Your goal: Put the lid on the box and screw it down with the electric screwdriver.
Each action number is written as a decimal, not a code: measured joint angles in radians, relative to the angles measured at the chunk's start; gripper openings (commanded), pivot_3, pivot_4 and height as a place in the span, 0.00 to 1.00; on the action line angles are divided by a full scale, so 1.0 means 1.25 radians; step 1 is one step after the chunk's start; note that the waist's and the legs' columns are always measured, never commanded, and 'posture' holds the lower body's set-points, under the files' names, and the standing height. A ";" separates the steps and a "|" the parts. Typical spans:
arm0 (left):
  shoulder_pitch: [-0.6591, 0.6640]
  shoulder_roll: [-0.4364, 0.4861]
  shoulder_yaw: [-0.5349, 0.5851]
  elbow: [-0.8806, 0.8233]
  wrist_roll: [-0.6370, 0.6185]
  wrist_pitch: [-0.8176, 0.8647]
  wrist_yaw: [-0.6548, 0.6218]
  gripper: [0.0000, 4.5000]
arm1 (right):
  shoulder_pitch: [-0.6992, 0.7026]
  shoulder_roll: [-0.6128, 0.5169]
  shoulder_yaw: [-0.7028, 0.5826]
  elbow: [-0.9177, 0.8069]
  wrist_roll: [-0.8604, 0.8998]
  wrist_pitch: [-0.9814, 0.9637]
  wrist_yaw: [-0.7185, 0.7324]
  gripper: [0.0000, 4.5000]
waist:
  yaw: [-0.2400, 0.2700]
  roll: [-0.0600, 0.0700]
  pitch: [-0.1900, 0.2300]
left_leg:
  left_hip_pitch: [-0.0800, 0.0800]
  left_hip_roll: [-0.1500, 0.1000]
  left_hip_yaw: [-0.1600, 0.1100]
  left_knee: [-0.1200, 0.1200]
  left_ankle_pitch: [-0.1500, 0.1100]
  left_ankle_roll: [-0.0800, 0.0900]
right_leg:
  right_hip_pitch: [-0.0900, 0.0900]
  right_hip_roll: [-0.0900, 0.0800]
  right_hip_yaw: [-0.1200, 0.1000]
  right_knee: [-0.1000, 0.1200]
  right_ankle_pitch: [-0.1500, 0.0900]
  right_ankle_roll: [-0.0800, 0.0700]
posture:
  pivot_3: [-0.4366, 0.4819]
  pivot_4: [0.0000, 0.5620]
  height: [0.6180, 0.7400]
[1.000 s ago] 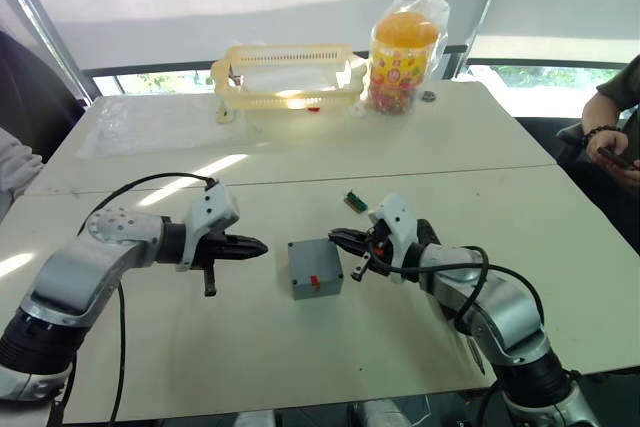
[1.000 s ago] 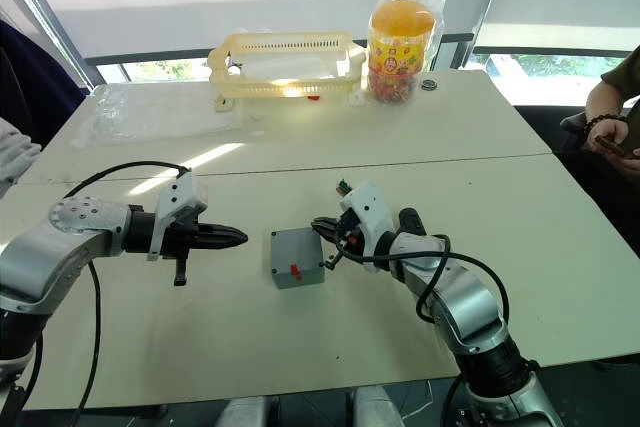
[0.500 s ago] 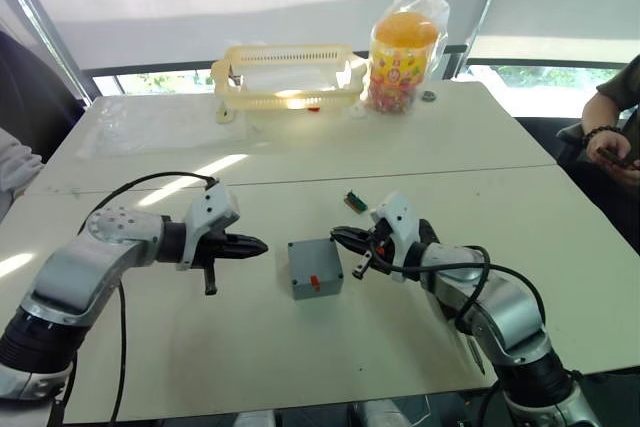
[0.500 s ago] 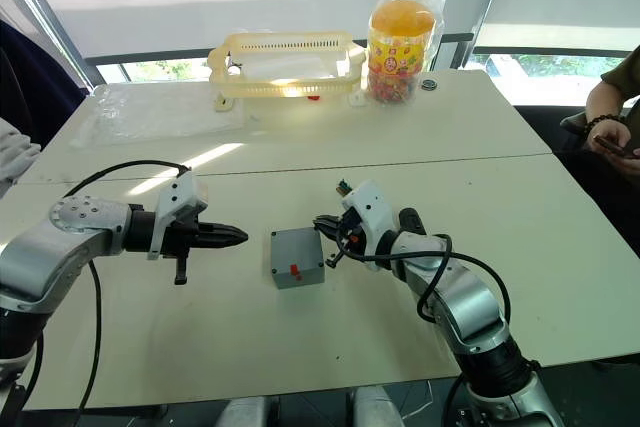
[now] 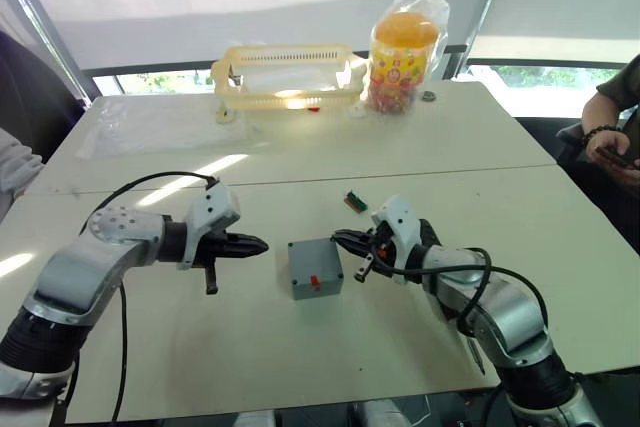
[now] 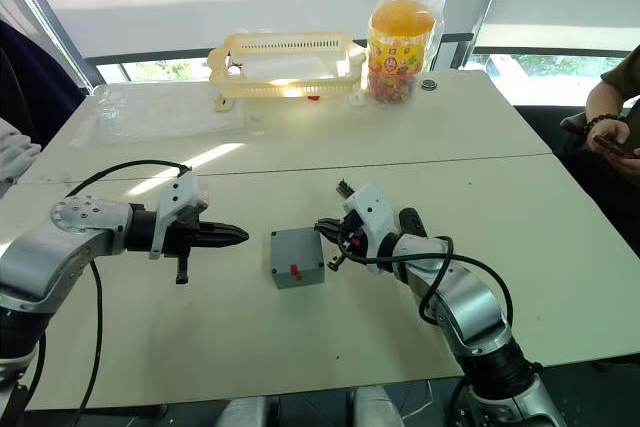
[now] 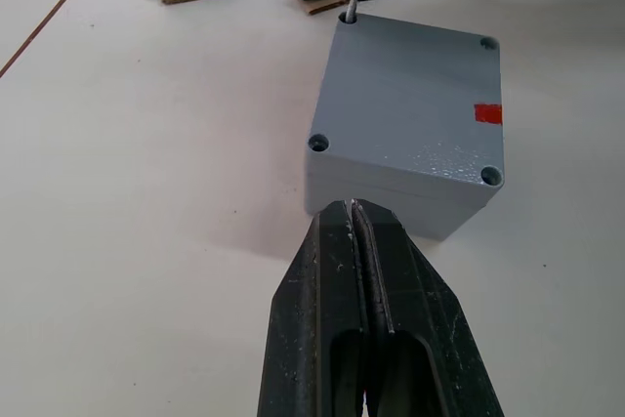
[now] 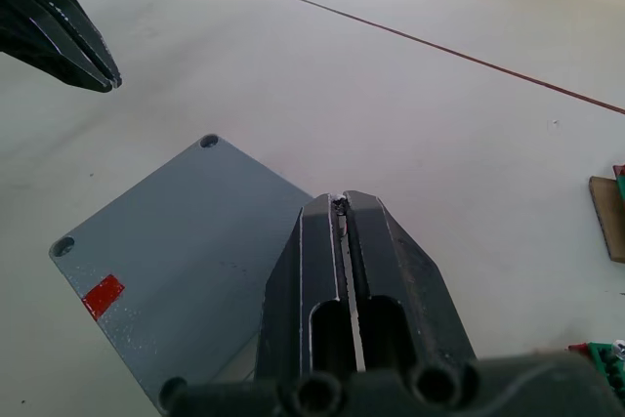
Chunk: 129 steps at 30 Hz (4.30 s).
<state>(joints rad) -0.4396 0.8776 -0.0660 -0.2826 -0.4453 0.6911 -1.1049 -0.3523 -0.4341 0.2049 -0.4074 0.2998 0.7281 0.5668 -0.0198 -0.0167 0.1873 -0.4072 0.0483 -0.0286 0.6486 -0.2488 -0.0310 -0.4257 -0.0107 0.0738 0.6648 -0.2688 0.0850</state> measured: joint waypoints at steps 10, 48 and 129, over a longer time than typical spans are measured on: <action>0.000 -0.005 -0.001 0.003 0.002 -0.005 -0.002 0.00 | -0.016 -0.001 0.016 0.025 -0.012 -0.005 0.016 0.13 | 0.000 0.000 0.000 | 0.000 0.000 0.000 0.000 0.000 0.000 | 0.000 0.000 0.000 0.000 0.000 0.000 | 0.48 0.27 1.00; -0.034 -0.036 -0.122 -0.200 -0.019 -0.040 -0.069 0.20 | -0.097 -0.719 -0.157 0.113 0.748 0.704 0.040 1.00 | 0.002 0.001 0.001 | -0.001 0.000 0.002 0.001 -0.002 0.003 | -0.001 0.000 0.002 -0.002 -0.002 -0.003 | 0.48 0.27 1.00; 0.009 -0.166 -0.112 0.018 0.054 -0.105 0.084 0.21 | 0.062 0.074 -0.018 -0.159 0.154 -0.304 -0.243 0.38 | 0.001 0.005 0.003 | -0.001 0.000 0.003 0.000 -0.002 0.004 | -0.003 0.001 0.004 0.000 -0.001 0.001 | 0.48 0.27 1.00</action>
<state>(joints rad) -0.4280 0.6697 -0.2054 -0.2599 -0.3774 0.5595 -1.0003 -0.2743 -0.3418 0.1823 -0.6067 0.4924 0.3486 0.2630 -0.0184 -0.0109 0.1913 -0.4084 0.0485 -0.0245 0.6489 -0.2519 -0.0255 -0.4292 -0.0101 0.0785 0.6652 -0.2702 0.0859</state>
